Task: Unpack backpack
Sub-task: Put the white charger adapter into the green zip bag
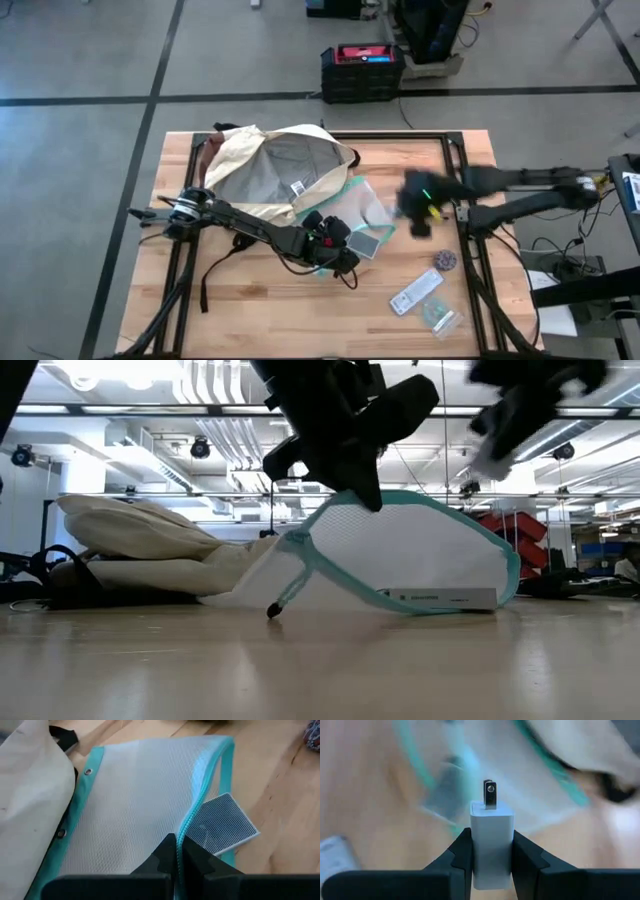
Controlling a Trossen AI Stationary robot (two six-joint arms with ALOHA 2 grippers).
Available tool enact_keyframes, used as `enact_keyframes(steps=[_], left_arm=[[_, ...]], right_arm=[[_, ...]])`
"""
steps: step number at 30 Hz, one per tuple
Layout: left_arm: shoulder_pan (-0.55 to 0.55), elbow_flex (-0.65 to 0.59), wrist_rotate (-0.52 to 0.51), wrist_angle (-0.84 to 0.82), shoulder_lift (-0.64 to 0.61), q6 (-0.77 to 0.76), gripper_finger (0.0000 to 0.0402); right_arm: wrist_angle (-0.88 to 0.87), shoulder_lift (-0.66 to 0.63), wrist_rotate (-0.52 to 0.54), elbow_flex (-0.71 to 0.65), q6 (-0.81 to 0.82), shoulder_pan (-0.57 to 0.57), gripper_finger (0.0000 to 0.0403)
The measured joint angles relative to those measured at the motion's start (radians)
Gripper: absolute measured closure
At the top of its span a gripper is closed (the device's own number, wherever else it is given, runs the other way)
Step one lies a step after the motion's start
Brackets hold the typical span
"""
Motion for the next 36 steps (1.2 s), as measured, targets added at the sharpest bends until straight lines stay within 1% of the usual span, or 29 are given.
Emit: enact_keyframes(steps=[2,5,8,10,11,15,18,20,24,26,29,30,32,36], left_arm=[[0.000,0.000,0.004,0.022,0.002,0.012,0.0402],[0.001,0.000,0.003,0.066,0.002,0.036,0.0402],[0.000,0.000,0.003,0.102,0.003,0.073,0.0402],[-0.004,0.000,0.001,0.121,0.003,0.090,0.0402],[-0.006,0.000,0.002,0.125,0.003,0.097,0.0402],[-0.020,0.000,0.008,0.131,0.003,0.118,0.0402],[-0.033,0.000,0.009,0.132,0.003,0.121,0.0402],[-0.043,0.000,0.010,0.133,0.003,0.122,0.0402],[-0.055,0.000,0.010,0.133,0.003,0.125,0.0402],[-0.058,-0.002,0.010,0.134,0.003,0.126,0.0402],[-0.066,-0.008,0.010,0.132,0.003,0.126,0.0402],[-0.069,-0.010,0.009,0.132,0.004,0.125,0.0402],[-0.074,-0.015,0.009,0.135,0.004,0.124,0.0402],[-0.076,-0.029,0.011,0.153,0.004,0.121,0.0402]], right_arm=[[0.125,-0.040,0.089,-0.092,0.086,0.176,0.0332],[0.316,-0.036,0.245,-0.222,0.166,0.390,0.0332],[0.557,0.027,0.351,-0.315,0.190,0.524,0.0332],[0.678,0.086,0.395,-0.350,0.192,0.567,0.0332],[0.713,0.122,0.405,-0.357,0.190,0.573,0.0332],[0.732,0.273,0.458,-0.365,0.206,0.548,0.0332],[0.756,0.371,0.451,-0.350,0.202,0.508,0.0332],[0.764,0.441,0.423,-0.334,0.193,0.479,0.0332],[0.776,0.535,0.370,-0.276,0.141,0.427,0.0332],[0.756,0.567,0.403,-0.245,0.119,0.399,0.0332],[0.716,0.591,0.495,-0.210,0.098,0.380,0.0332],[0.716,0.592,0.503,-0.200,0.087,0.377,0.0332],[0.733,0.590,0.482,-0.174,0.061,0.378,0.0332],[0.745,0.592,0.394,-0.151,0.036,0.387,0.0332]])
